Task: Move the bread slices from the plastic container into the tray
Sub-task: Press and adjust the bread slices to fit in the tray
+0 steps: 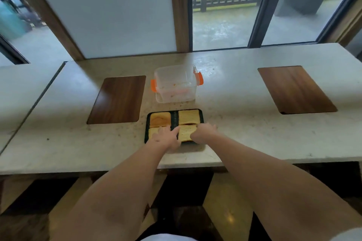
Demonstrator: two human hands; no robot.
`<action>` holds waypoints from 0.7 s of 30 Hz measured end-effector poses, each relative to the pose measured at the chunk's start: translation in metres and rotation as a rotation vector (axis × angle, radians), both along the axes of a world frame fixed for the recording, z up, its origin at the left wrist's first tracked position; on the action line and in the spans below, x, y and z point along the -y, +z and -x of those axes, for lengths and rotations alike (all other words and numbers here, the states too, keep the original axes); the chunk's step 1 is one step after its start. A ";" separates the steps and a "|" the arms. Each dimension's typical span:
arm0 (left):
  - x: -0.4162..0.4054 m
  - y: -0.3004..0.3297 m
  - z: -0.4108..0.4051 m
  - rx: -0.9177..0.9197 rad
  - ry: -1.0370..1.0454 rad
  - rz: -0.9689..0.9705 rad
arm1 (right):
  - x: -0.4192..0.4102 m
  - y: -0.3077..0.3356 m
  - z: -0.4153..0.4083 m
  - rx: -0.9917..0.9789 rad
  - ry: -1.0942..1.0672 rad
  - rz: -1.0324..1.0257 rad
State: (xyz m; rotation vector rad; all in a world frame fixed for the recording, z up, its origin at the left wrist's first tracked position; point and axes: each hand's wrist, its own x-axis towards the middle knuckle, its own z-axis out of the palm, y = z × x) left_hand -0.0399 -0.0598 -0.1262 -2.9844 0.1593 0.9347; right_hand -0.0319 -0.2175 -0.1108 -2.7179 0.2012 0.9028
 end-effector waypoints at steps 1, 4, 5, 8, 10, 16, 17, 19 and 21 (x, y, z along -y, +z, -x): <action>0.002 0.005 0.002 -0.002 -0.002 -0.001 | -0.003 0.003 0.003 0.018 0.003 -0.008; 0.005 0.018 0.008 0.000 0.006 0.016 | -0.009 0.010 0.011 0.044 0.019 -0.002; 0.006 0.022 0.010 0.016 0.011 0.032 | -0.010 0.012 0.014 0.054 0.018 0.003; 0.004 0.027 0.016 0.054 0.019 0.066 | -0.012 0.016 0.024 0.104 0.008 0.049; 0.004 0.027 0.022 0.066 0.005 0.076 | -0.013 0.018 0.032 0.121 0.013 0.128; -0.017 0.023 0.032 0.067 -0.019 0.050 | -0.032 0.022 0.043 0.079 0.034 0.138; -0.022 0.023 0.032 0.053 -0.012 0.041 | -0.036 0.025 0.043 0.070 0.042 0.129; -0.032 0.024 0.032 0.025 -0.005 0.031 | -0.043 0.031 0.041 0.029 0.066 0.107; -0.037 0.029 0.031 0.022 -0.011 0.031 | -0.049 0.040 0.040 -0.002 0.072 0.084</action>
